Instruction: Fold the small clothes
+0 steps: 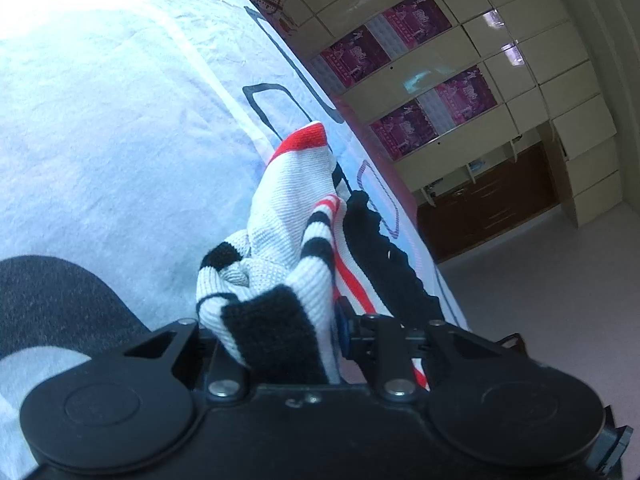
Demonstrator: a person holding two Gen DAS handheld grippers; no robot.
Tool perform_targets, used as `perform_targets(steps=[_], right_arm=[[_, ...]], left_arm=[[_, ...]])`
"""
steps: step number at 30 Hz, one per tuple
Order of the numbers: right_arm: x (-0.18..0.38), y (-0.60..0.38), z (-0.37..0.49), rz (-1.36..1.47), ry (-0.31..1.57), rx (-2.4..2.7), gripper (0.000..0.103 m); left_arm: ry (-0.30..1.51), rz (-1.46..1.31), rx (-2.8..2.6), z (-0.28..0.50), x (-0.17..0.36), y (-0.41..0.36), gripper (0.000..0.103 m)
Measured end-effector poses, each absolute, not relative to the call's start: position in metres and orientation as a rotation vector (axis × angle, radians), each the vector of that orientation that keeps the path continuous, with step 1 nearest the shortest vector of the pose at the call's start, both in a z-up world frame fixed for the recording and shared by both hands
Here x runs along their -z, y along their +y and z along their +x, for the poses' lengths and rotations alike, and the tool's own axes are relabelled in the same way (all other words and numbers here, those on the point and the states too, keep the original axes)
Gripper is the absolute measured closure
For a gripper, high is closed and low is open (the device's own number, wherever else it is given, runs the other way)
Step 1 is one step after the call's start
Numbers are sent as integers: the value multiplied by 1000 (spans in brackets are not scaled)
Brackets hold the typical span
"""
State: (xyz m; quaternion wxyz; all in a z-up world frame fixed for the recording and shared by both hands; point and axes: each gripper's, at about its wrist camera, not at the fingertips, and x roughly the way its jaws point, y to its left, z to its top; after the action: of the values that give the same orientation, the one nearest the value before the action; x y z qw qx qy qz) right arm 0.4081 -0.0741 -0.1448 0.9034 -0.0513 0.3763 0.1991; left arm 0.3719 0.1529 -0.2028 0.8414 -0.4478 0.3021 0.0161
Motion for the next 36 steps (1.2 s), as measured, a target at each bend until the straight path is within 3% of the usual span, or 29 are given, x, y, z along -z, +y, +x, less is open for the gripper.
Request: perform_targets(steps=[12,21,30,33,36], right_arm=[[113,-143,416,78,760,-494,59],[98,-234,406,202,744,-416,59],[99,-318,388,301,759,-295,59],[92,-326,386,384,745,-328,59],[83,-317,396,462,757,-416,55]], left_arm=[[587,-674,-75,380,129,92,85],[539,-448,122,400,79,-17,85],[664,-165,322,401,127,-143,84],[667,-25,337,388,140,-162,78],[664,72,368,371,139,-169,61]])
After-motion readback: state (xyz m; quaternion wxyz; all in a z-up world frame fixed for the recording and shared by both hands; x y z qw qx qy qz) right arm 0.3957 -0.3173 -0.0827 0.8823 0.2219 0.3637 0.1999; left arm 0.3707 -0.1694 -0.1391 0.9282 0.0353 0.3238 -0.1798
